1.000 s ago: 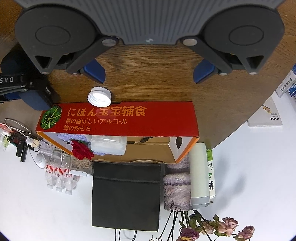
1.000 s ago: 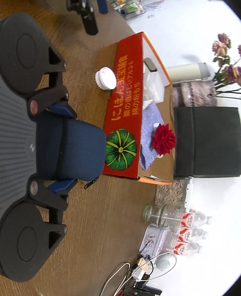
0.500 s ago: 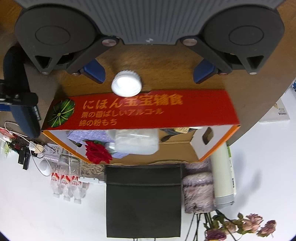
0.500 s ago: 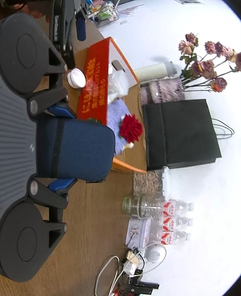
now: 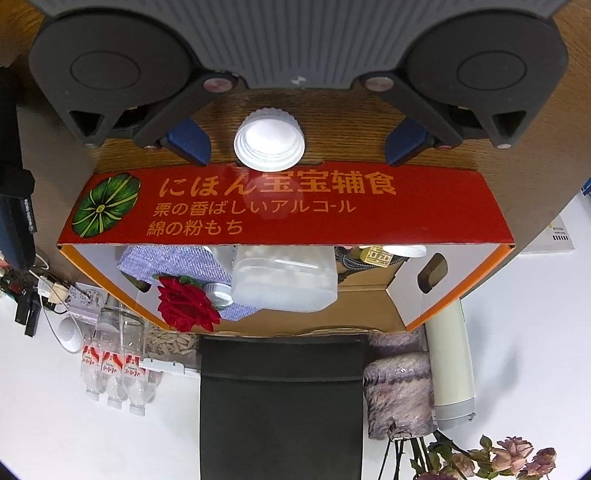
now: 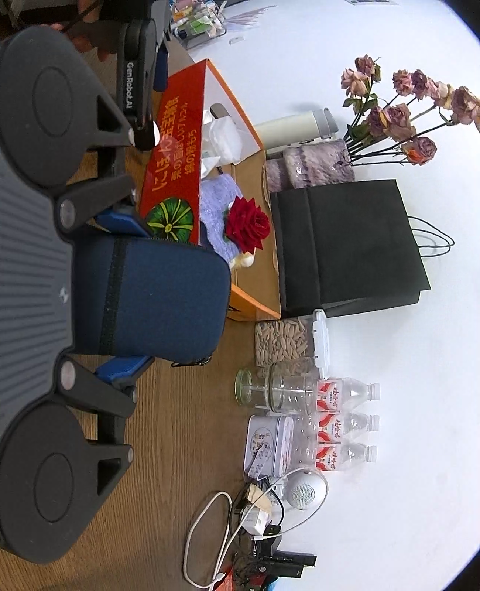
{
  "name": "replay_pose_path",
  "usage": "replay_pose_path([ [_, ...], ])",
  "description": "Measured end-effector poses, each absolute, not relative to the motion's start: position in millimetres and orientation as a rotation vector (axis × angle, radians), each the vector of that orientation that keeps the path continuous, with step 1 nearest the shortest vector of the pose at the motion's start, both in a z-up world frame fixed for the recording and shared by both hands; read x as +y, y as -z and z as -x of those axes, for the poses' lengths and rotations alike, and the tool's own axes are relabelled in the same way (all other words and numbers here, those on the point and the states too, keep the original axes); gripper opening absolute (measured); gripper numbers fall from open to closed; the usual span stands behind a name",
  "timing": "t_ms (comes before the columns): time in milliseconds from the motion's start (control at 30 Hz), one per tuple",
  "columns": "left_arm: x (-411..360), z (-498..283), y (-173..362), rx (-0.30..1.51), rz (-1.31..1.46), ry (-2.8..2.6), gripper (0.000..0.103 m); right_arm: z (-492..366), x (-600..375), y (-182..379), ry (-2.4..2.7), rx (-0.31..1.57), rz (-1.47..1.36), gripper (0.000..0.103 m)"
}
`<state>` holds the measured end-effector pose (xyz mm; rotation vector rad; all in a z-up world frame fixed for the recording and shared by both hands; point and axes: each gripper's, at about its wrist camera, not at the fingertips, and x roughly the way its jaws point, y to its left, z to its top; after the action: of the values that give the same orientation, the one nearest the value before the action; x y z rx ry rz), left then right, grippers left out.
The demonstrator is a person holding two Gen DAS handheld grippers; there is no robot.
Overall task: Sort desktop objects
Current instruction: 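Grasp the white bottle cap with the left tool while the right holds the pouch, then carry the white cap and blue pouch over the box with both tools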
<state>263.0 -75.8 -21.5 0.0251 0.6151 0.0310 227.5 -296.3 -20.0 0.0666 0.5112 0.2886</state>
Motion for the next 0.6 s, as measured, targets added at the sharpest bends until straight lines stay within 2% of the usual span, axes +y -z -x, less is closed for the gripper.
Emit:
replay_pose_path([
  [100,-77,-263,23,0.62,-0.03,-0.028,0.098,-226,-294,20,-0.284,0.506,-0.06,0.064],
  [300,-80,-263,25,0.64,-0.032,-0.007,0.078,-223,-289,21,-0.274,0.497,-0.044,0.064],
  [467,-81,-262,26,0.65,-0.016,0.02,0.041,-221,-285,22,-0.263,0.485,-0.022,0.064],
  [600,-79,-258,25,0.644,0.004,0.054,0.041,-219,-285,22,-0.259,0.475,-0.02,0.064],
])
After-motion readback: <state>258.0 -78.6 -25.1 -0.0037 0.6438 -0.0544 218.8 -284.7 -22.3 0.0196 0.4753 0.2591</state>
